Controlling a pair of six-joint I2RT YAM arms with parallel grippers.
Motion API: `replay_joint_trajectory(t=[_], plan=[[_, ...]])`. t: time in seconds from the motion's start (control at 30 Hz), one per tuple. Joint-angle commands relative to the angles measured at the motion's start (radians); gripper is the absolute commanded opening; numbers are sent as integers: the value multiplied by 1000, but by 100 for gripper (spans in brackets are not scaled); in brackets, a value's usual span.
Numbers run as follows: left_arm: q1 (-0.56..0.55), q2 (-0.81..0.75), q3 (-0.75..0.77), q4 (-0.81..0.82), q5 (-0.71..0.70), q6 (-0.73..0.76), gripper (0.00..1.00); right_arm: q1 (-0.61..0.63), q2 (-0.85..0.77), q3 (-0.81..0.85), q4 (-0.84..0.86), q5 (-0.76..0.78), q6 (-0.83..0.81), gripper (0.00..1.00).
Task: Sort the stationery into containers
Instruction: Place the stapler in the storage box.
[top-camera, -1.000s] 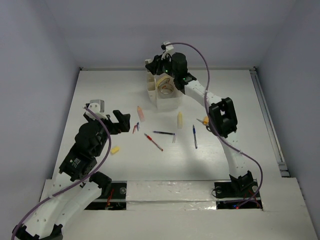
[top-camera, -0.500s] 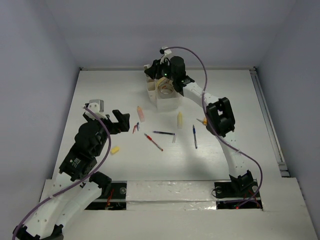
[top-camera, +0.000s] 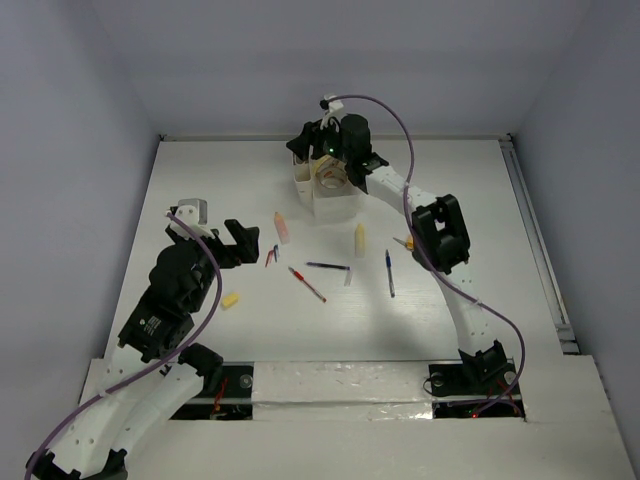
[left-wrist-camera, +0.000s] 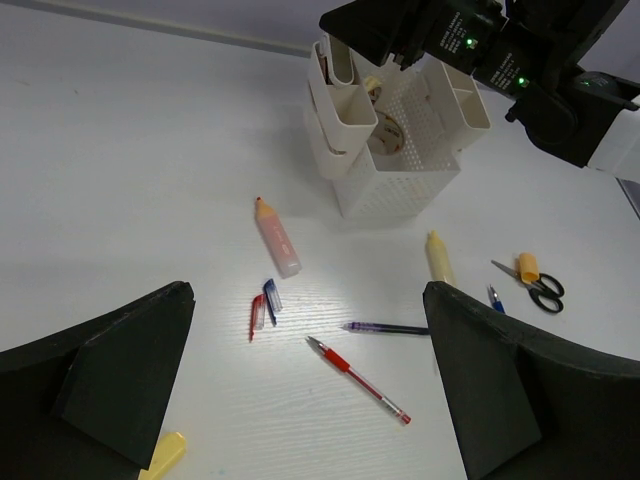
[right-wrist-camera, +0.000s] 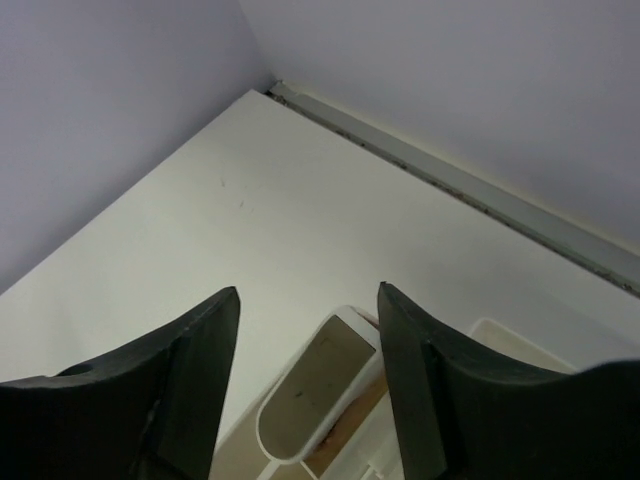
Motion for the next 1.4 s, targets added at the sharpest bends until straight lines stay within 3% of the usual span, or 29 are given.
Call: replay_joint_trajectory(t=[0.0, 0.3, 0.5, 0.63, 0.83, 1.0, 1.17, 1.37], plan=[[7, 5, -2, 49, 9, 12, 99, 3, -27, -21, 78, -4, 3, 64], [16, 3, -2, 51, 12, 11, 99, 3, -102, -66, 79, -21, 3, 64], [25, -1, -3, 59, 29, 12, 99, 3, -159, -87, -76, 59, -42, 58], [34, -3, -5, 69, 56, 14, 99, 13, -208, -148, -116, 137, -137, 65], [44, -4, -5, 76, 75, 15, 99, 33, -124, 81, -426, 230, -204, 60], [62, 0, -6, 86, 102, 19, 99, 116, -43, 305, -582, 548, -243, 65], [71, 0, -9, 92, 136, 22, 99, 167, 0, 358, -538, 724, -237, 74], [71, -6, -12, 103, 176, 23, 99, 177, 54, 407, -526, 807, -221, 79]])
